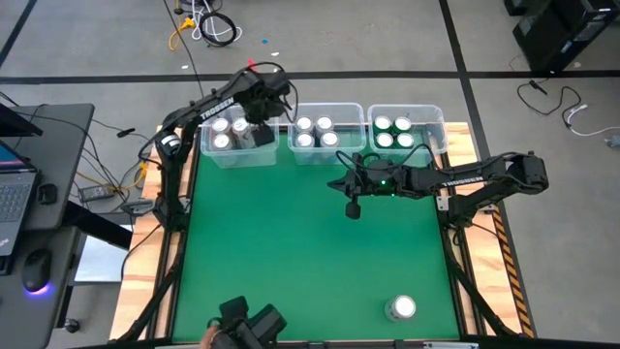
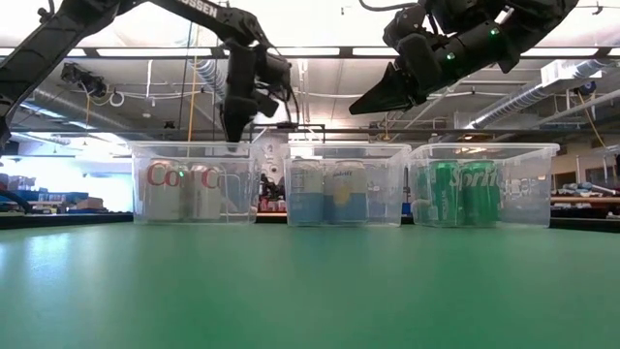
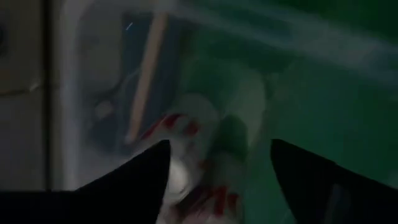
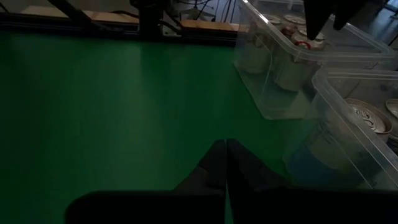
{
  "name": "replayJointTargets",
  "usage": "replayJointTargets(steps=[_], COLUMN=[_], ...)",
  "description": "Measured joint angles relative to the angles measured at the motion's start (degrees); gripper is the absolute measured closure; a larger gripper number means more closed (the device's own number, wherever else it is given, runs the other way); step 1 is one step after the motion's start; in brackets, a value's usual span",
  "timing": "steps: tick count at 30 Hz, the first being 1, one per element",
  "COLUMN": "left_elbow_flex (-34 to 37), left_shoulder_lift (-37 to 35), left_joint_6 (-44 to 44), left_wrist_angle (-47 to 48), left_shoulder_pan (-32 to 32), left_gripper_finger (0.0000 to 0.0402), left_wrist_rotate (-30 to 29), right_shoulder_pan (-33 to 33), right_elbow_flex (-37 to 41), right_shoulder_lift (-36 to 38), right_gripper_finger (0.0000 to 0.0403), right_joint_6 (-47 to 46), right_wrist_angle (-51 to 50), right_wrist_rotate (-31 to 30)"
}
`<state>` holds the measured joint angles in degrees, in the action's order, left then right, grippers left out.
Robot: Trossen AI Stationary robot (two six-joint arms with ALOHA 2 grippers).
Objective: Sort soda cans
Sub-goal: Put the top red silver soda can into the left transparent bin
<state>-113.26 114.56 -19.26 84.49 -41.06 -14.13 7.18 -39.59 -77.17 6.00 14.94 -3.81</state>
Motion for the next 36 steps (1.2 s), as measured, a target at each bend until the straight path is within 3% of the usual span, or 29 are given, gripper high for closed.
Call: replayJointTargets(steps=[4,11,23,36], left_elbow_flex=[1.75,6.52,15.18,15.4], left_shoulder_lift=[0.0,0.02,0.02,-0.11], left_joint_6=[-3.21,-5.1,-4.18,-2.82], left_wrist_angle=[-2.5,-1.68,-8.32,-10.25], left_shoulder_pan=[-0.75,-3.91,-6.38,-6.68], left_gripper_finger=[0.0199,0.0385,0.0398,0.0398], left_wrist_rotate=[6.03,9.62,6.28,4.83], right_shoulder_pan=[-0.03,-0.11,-0.11,-0.11], right_elbow_flex=[0.0,0.0,0.0,0.0], right_shoulder_lift=[0.0,-0.54,-0.57,-0.57], right_gripper_finger=[0.0402,0.0402,0.0402,0.0402], right_joint_6=[-0.02,-0.04,-0.48,-0.48], right_wrist_angle=[-0.04,-0.01,0.04,0.02], right_wrist_rotate=[0.02,0.07,0.09,0.11])
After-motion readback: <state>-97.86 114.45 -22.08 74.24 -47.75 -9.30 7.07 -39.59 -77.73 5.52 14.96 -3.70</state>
